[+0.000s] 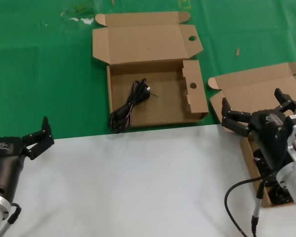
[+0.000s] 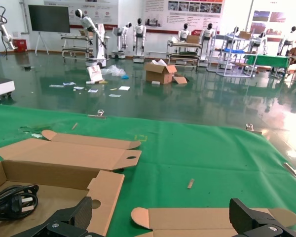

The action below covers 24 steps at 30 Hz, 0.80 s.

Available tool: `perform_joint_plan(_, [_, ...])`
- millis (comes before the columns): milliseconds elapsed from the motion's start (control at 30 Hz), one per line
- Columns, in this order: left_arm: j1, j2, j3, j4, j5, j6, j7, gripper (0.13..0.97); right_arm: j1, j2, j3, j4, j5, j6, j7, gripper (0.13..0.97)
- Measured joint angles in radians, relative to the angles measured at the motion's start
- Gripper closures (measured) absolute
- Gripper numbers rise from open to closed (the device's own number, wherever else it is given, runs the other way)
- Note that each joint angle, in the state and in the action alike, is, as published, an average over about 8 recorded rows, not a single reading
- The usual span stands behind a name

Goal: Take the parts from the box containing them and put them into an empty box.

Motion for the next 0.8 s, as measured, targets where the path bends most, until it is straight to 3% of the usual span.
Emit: perform_joint_plan(800, [0.0,0.0,0.0,0.0,0.0,0.0,0.0,0.132,0.0,0.0,0.0,0.0,0.0,0.0,0.0,0.129])
